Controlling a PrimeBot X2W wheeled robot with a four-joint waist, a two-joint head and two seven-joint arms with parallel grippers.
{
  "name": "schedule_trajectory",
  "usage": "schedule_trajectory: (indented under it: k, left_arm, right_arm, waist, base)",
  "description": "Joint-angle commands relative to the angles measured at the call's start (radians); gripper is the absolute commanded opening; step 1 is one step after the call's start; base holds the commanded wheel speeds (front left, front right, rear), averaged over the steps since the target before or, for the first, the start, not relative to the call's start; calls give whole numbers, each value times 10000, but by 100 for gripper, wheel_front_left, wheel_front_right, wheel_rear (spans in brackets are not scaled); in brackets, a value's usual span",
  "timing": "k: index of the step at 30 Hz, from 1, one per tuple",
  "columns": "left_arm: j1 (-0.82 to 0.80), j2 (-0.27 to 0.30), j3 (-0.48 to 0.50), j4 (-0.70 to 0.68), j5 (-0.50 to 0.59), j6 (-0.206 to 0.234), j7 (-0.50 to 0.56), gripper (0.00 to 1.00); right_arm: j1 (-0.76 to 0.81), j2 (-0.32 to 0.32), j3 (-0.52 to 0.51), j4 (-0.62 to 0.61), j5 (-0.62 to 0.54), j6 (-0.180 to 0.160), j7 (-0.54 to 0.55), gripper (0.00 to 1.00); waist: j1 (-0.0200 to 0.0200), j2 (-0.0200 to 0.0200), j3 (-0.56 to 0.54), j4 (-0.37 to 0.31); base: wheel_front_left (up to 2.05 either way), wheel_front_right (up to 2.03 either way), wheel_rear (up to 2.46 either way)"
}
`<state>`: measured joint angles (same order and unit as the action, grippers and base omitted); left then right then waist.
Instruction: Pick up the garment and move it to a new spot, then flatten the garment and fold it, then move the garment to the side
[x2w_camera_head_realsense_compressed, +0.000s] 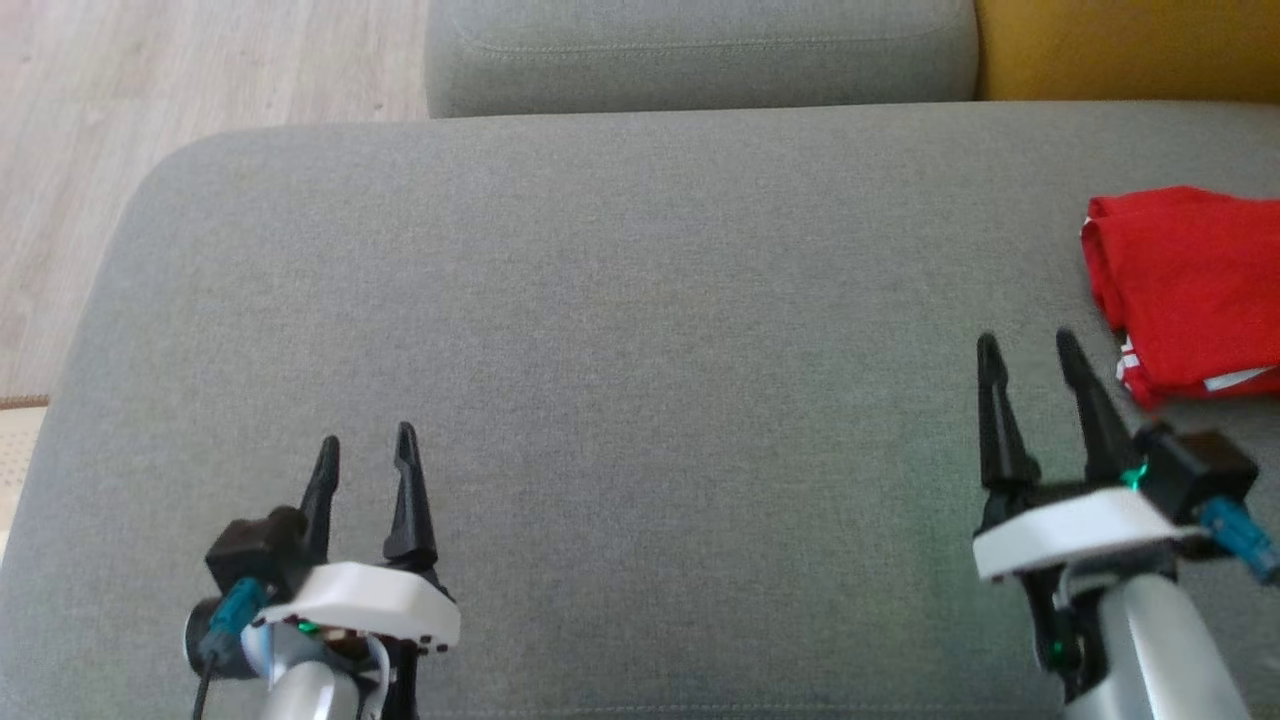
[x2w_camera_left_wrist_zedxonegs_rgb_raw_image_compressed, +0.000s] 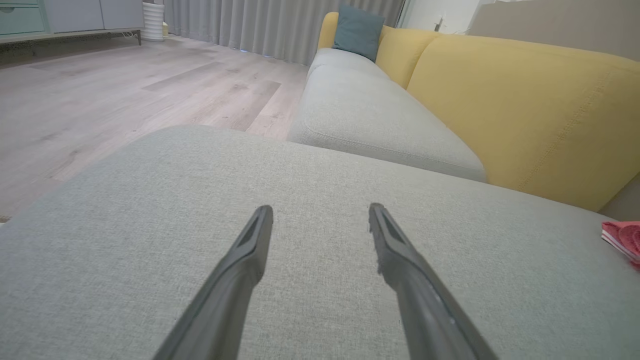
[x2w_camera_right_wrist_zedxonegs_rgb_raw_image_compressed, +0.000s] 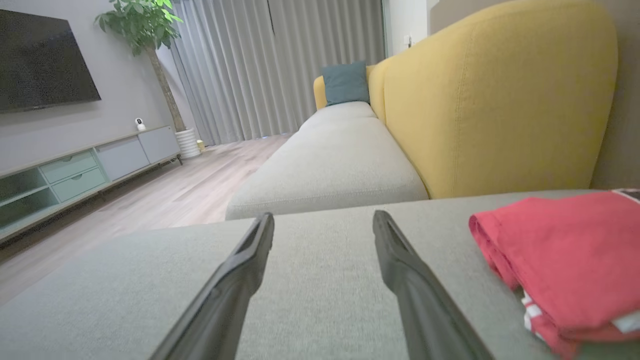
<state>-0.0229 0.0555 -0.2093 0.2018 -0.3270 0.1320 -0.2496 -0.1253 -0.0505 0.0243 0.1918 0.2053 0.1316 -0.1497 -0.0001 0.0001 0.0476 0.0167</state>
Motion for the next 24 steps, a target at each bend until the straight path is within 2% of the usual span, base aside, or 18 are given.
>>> schedule_trajectory:
  k: [1,13,24]
  left_arm:
    - [-296,-15,213,-209,73,-32,-122,100]
    - [-136,-32,-88,-154,120,-88,-122,100]
    - [-17,-38,-167,-152,152,-68,-122,100]
  right_arm:
    - [-88,1,223,-211,60,-9,-167,100]
    - [305,2,287,637,49,-9,-499,100]
    - [305,2,386,897,1,-9,-541,100]
  waist:
    - [1,-1,-63,-9]
    - [1,-1,-379,-87]
    - [1,-1,-531,-74]
  base:
    - [0,0,0]
    - [0,0,0]
    - [0,0,0]
